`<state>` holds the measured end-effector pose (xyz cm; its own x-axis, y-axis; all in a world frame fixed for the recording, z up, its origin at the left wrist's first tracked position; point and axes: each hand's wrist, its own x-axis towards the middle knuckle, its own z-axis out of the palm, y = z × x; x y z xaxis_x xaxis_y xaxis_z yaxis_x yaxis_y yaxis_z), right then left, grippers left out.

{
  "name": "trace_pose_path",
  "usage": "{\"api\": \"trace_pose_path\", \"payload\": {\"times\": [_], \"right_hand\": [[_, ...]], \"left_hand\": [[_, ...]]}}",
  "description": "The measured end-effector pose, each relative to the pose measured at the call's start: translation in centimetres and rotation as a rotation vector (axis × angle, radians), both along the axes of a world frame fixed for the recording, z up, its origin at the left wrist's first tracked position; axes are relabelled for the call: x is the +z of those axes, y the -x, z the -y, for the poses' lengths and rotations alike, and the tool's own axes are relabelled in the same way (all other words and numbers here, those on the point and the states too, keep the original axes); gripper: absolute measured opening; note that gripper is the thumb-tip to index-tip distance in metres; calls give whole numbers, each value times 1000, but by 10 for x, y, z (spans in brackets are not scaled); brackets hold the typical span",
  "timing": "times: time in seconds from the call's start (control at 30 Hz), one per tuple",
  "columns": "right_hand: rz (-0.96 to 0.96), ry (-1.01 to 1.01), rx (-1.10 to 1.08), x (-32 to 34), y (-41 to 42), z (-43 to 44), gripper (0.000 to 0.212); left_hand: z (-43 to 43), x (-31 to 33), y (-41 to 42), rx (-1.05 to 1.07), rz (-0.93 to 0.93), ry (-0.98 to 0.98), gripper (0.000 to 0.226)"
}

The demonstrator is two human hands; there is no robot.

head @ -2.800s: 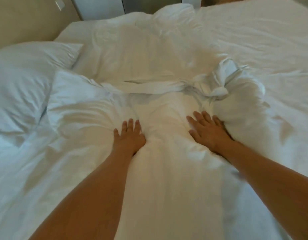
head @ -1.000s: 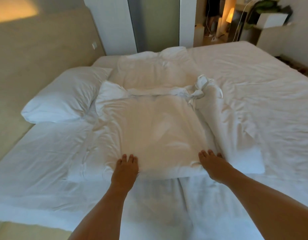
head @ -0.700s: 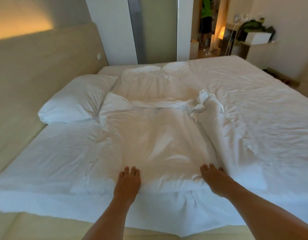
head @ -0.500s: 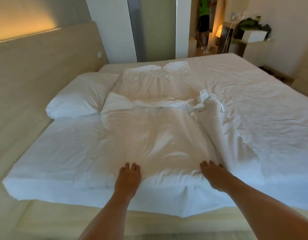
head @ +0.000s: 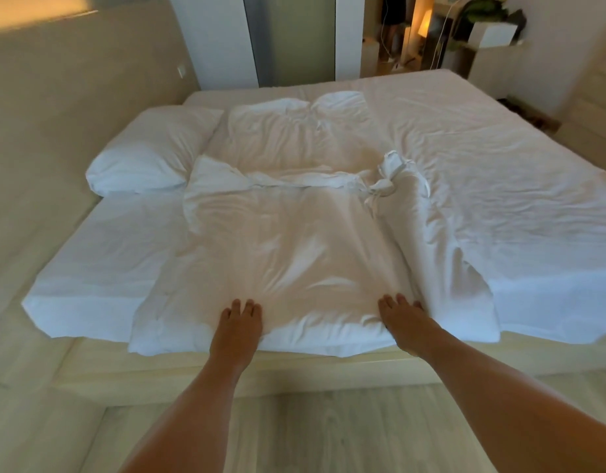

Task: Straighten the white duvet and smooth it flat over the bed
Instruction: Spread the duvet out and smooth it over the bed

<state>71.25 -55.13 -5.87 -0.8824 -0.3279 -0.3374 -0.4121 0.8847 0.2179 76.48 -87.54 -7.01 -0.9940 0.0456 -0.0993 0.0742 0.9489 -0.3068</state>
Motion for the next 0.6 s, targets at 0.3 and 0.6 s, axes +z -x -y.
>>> {"api": "trace_pose_path", "payload": {"times": [0.3, 0.6], "right_hand": [[46, 31, 18, 11, -62, -28, 69], [125, 51, 27, 56, -106, -50, 67]], "left_hand": [[-25, 15, -68, 25, 19, -75, 67], [-46, 51, -118, 42, 83, -79, 71]]}}
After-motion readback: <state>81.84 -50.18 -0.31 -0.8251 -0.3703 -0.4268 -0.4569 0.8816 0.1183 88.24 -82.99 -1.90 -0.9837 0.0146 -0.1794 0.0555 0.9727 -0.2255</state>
